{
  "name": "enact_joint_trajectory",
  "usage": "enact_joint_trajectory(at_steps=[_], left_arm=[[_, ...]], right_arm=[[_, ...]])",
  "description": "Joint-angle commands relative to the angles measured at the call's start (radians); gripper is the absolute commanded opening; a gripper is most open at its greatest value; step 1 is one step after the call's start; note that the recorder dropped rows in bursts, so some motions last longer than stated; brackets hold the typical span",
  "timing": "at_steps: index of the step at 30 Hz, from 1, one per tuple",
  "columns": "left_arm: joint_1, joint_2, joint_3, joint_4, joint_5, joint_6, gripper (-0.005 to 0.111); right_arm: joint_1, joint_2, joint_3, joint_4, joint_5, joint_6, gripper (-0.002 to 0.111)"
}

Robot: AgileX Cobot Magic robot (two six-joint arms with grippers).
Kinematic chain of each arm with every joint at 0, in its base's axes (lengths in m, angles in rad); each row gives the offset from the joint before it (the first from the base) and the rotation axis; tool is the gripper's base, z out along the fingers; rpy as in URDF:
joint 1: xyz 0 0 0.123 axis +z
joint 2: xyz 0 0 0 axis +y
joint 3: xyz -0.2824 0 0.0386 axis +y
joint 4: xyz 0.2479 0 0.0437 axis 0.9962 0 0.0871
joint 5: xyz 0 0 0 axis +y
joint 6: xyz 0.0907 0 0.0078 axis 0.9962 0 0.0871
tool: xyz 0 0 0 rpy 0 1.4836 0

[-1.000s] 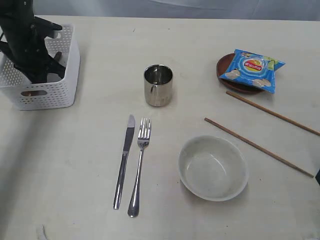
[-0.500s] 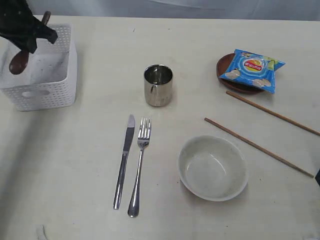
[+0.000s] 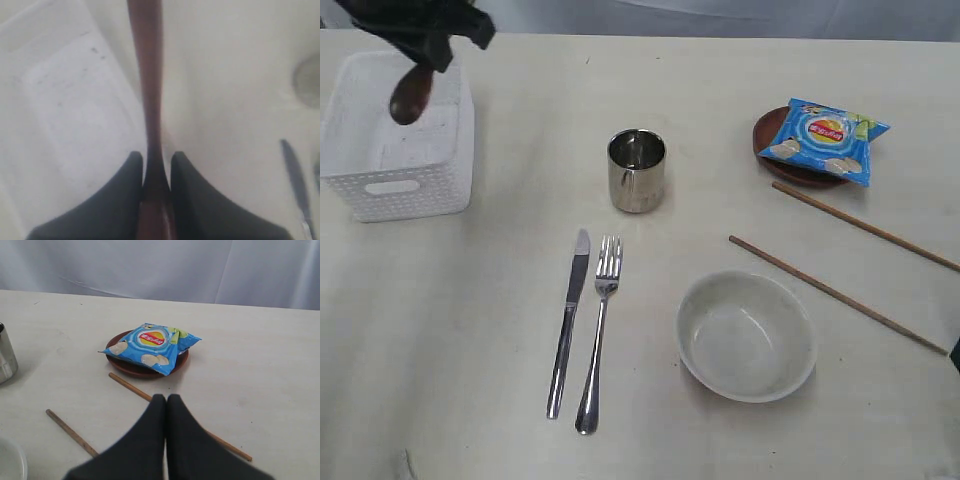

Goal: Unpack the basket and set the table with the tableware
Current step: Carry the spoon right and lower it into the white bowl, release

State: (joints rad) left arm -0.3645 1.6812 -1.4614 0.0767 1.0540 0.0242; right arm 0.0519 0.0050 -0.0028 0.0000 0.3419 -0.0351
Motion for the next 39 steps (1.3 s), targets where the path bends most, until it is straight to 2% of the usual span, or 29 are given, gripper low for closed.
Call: enact_joint_trajectory(at_steps=[1,9,12,17,24,35,39], left_arm=[[-0.173,-0.039,0.000,-0.066,-0.065,-0.074,0.000],[-0.505,-0.017,0.000,-0.063,-0.221,-0.215,0.000],[-0.607,0.027,0.000,-0.063,-0.271,-0.227,0.000],[-0.727,0.126,0.000,-0.063,-0.355,-0.234,0.000],[-0.785,0.249,0.000,-0.063,-0.471,-0.267,0.000],[-0.785,0.298,0.000,-0.016,-0.426,-0.241,0.000],[-0.785,0.312,0.000,0.024,-0.362,-0.231,0.000]], right_arm=[[0.002,-0.005,0.003,-0.008,-0.003,0.001,0.000],[0.002,-0.005,0.003,-0.008,-0.003,0.001,0.000],[0.002,-0.005,0.003,-0.008,-0.003,0.001,0.000],[0.002,-0.005,0.003,-0.008,-0.003,0.001,0.000],[0.002,-0.005,0.003,-0.008,-0.003,0.001,0.000],[0.002,-0.005,0.003,-0.008,-0.003,0.001,0.000],[0.002,-0.005,0.003,-0.008,-0.003,0.001,0.000]])
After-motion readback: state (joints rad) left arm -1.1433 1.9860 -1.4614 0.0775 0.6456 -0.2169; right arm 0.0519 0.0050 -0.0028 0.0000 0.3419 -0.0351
